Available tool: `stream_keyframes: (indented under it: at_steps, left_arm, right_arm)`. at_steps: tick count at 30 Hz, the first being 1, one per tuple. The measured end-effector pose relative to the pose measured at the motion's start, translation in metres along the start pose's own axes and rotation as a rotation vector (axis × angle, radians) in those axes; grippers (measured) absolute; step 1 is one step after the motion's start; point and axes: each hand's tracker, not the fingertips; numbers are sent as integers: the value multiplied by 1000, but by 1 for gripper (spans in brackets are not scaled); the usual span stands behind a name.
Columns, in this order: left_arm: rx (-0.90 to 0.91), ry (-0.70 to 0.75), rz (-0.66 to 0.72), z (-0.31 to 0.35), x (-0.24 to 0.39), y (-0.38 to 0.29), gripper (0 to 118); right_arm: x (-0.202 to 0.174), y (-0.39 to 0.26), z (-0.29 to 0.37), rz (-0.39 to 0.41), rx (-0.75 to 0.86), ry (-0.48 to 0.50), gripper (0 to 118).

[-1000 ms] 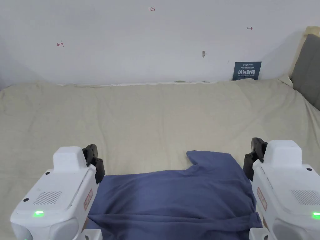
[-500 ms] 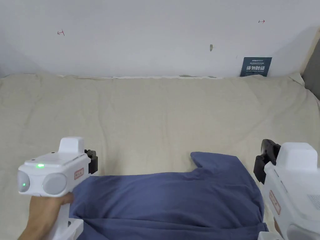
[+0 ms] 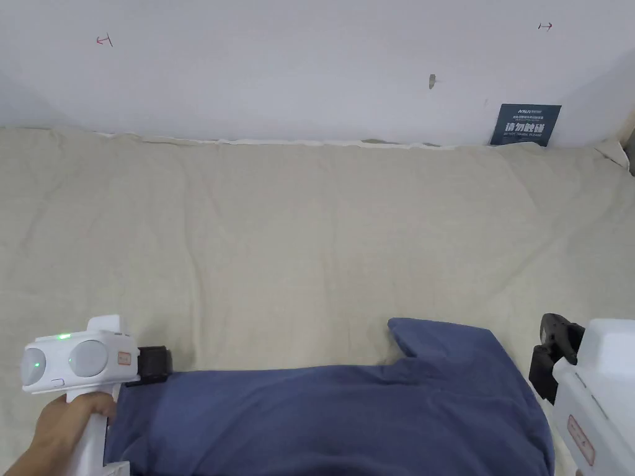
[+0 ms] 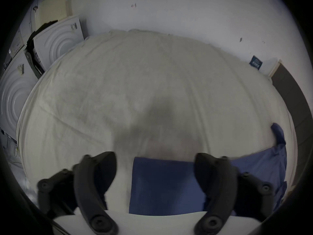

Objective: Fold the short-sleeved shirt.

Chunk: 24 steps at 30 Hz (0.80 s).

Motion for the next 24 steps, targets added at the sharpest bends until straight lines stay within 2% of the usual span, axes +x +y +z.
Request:
stream_keyframes:
  at_steps: [2, 4, 5, 6, 7, 9, 11, 12, 13, 14, 15, 16, 17, 19, 20, 23, 24]
  left_arm:
    - [-22, -18, -7, -9, -1, -7, 67]
    - [21, -11, -31, -7, 4, -15, 64]
    - [31, -10, -38, -5, 5, -15, 51]
    - [25, -10, -46, -3, 7, -15, 29]
    - [43, -20, -65, 1, 9, -15, 2]
    - [58, -63, -94, 3, 10, -13, 3]
    - [89, -39, -130, 11, 15, -12, 3]
    - [134, -50, -139, 21, 16, -13, 3]
    - [166, -55, -146, 24, 15, -14, 3]
    - [190, -76, -145, 34, 15, -14, 3]
    - [206, -98, -150, 42, 15, -14, 3]
    - [214, -105, -174, 51, 16, -13, 3]
    - [233, -105, -193, 60, 19, -15, 3]
    - [245, -113, -222, 73, 19, -15, 3]
    - [250, -113, -229, 76, 18, -15, 3]
    - [262, -116, -238, 85, 18, -19, 3]
    - [262, -117, -238, 85, 16, -20, 3]
  right_arm:
    - [0, -4, -14, -7, -34, 3, 2]
    - [6, -13, -32, -24, -85, 23, 2]
    - [8, -15, -40, -30, -107, 31, 2]
    - [11, -19, -50, -52, -138, 39, 2]
    - [14, -23, -60, -61, -169, 43, 5]
    - [20, -27, -83, -74, -232, 38, 11]
    - [23, -34, -111, -67, -291, 39, 16]
    - [25, -37, -126, -64, -309, 29, 24]
    - [26, -40, -143, -47, -346, 29, 40]
    - [27, -44, -159, -33, -399, 13, 66]
    - [22, -48, -167, -9, -435, -12, 85]
    - [21, -54, -181, 15, -483, -32, 102]
    - [20, -61, -194, 14, -519, -40, 110]
    - [12, -70, -200, 0, -585, -44, 106]
    - [10, -75, -206, -3, -626, -35, 96]
    - [3, -88, -205, -5, -688, -5, 51]
    - [0, -88, -195, -5, -632, 3, 48]
